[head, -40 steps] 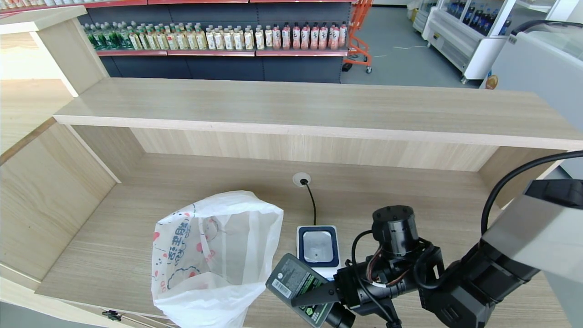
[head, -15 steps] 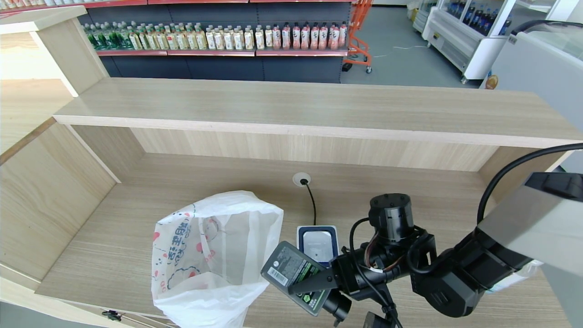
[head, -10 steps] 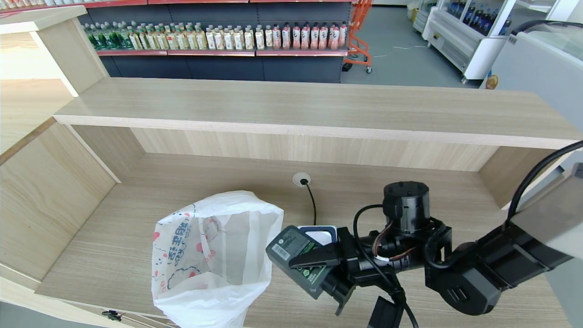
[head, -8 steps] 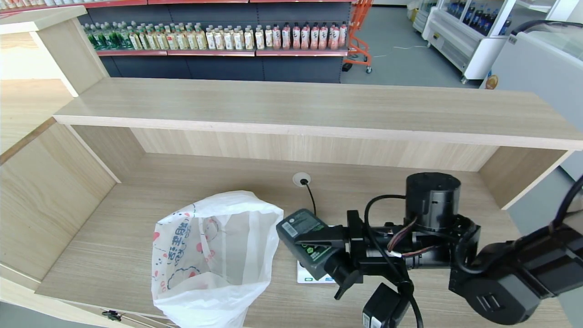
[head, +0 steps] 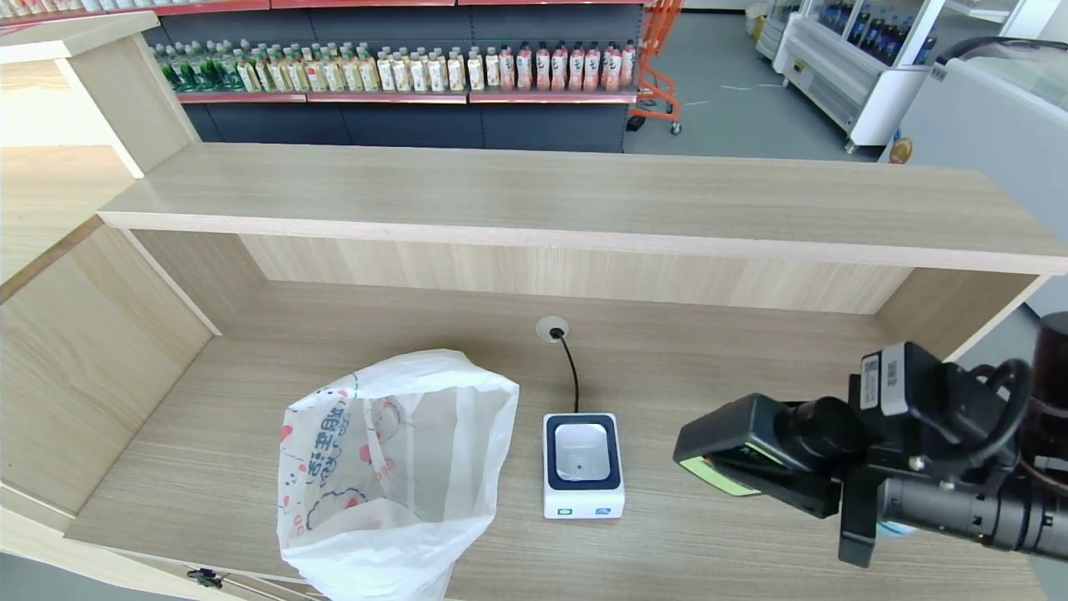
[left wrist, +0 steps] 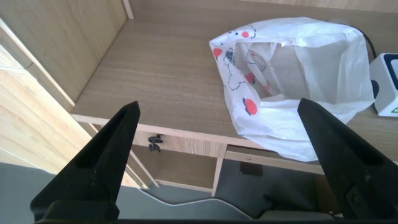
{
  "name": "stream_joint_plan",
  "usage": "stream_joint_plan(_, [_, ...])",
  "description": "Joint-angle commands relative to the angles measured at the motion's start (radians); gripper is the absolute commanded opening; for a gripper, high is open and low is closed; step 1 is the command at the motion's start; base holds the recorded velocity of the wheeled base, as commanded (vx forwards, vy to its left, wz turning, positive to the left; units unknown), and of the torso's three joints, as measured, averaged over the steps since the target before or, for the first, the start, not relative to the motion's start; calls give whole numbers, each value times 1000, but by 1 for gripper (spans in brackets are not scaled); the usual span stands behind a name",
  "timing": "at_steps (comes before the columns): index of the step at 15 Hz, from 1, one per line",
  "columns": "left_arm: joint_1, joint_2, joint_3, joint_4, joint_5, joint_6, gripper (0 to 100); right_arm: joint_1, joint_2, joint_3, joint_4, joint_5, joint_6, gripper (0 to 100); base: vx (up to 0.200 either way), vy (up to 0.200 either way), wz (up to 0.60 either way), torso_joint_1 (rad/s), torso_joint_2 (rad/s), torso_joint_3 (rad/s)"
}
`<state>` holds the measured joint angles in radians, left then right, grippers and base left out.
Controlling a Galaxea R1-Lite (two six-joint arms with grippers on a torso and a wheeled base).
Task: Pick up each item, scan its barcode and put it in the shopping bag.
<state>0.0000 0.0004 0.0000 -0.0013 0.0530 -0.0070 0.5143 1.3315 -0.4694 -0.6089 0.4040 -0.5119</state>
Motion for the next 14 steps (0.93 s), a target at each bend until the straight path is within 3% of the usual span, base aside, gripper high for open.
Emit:
stream_joint_plan(1, [0, 0, 0, 0, 1, 1, 100, -100, -100, 44, 47, -152, 411, 0, 0, 0, 0, 0, 0, 0])
stream_joint_plan(2, [0, 0, 0, 0, 1, -1, 100, -97, -71, 48, 49, -200, 579, 0, 0, 0, 0, 0, 0, 0])
stream_joint_plan(3, [0, 0, 0, 0, 1, -1, 100, -92, -55, 48, 46, -206, 635, 0, 0, 0, 0, 0, 0, 0])
stream_joint_plan(4, [0, 0, 0, 0, 1, -1, 100, -76, -23, 55, 41, -208, 783, 0, 0, 0, 0, 0, 0, 0])
stream_joint_plan(7, [0, 0, 0, 0, -1, -1, 100, -13, 43, 57, -23, -209, 935, 0, 0, 0, 0, 0, 0, 0])
stream_joint_plan(10, [0, 0, 0, 0, 1, -1, 100, 53, 155, 34, -149, -274, 986, 0, 0, 0, 0, 0, 0, 0])
stream_joint_plan(14, [0, 0, 0, 0, -1, -1, 100, 70, 230, 31, -173, -284, 989, 0, 0, 0, 0, 0, 0, 0])
